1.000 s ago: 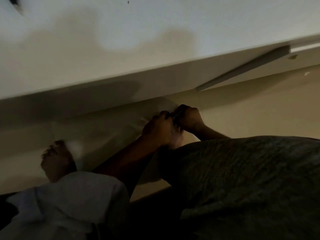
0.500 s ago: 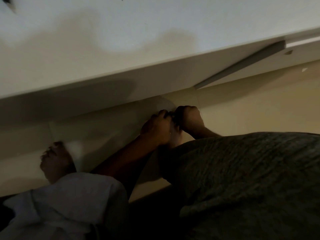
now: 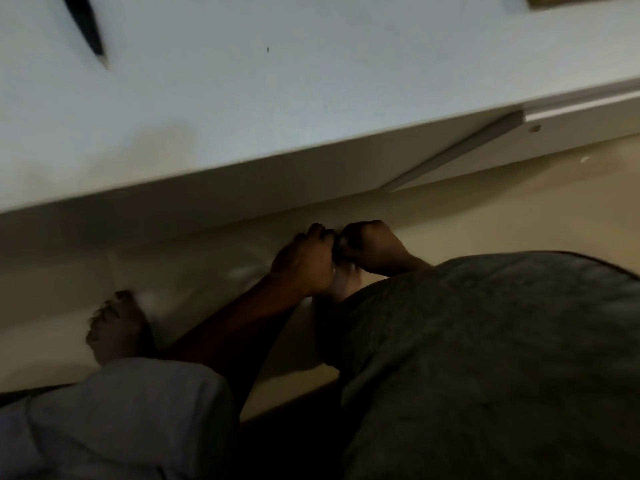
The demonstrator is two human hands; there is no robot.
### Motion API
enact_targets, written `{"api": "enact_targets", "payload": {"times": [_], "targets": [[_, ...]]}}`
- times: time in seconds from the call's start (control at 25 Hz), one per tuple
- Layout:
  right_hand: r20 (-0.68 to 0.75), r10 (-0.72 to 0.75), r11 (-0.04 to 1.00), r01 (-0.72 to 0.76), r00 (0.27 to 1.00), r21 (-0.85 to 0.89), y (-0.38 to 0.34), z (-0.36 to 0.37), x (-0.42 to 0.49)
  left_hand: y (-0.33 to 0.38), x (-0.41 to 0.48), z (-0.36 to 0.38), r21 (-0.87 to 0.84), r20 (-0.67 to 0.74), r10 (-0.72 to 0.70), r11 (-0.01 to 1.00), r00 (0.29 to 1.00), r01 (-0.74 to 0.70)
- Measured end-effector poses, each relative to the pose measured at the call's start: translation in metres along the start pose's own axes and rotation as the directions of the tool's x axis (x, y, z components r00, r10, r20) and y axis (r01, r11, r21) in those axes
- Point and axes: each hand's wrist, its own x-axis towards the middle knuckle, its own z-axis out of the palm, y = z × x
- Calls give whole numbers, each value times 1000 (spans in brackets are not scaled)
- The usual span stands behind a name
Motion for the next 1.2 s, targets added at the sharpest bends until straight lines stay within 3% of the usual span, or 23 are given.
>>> {"api": "enact_targets", "payload": {"times": [0.08, 0.24, 0.4, 0.6, 0.8, 0.92, 1.08, 1.2], "targets": [[140, -2, 999, -4, 990, 44, -26, -29, 4, 2, -13, -18, -20, -77, -5, 1000, 997, 4], [289, -3, 979, -56, 957, 196, -91, -96, 0, 12, -58, -59, -119, -235, -42, 993, 971, 14], [338, -67, 973, -13, 939, 230, -155, -144, -34, 24, -123, -93, -156, -340, -127, 985, 932, 77], [371, -150, 956, 39, 917, 291, -231, -201, -80, 24, -202, -144, -143, -526, -71, 990, 847, -6], [220, -235, 956, 185, 947, 228, -308, -243, -105, 12, -253, -207, -96, -710, -19, 993, 704, -69], [17, -279, 947, 272, 960, 173, -353, -243, -106, -13, -274, -235, -65, -777, -13, 996, 629, -59], [-299, -272, 934, 326, 915, 148, -383, -220, -84, -59, -280, -268, -36, -781, 1, 998, 624, -46], [-414, -238, 937, 320, 878, 140, -381, -207, -58, -85, -262, -283, -114, -812, -109, 993, 574, 28]]}}
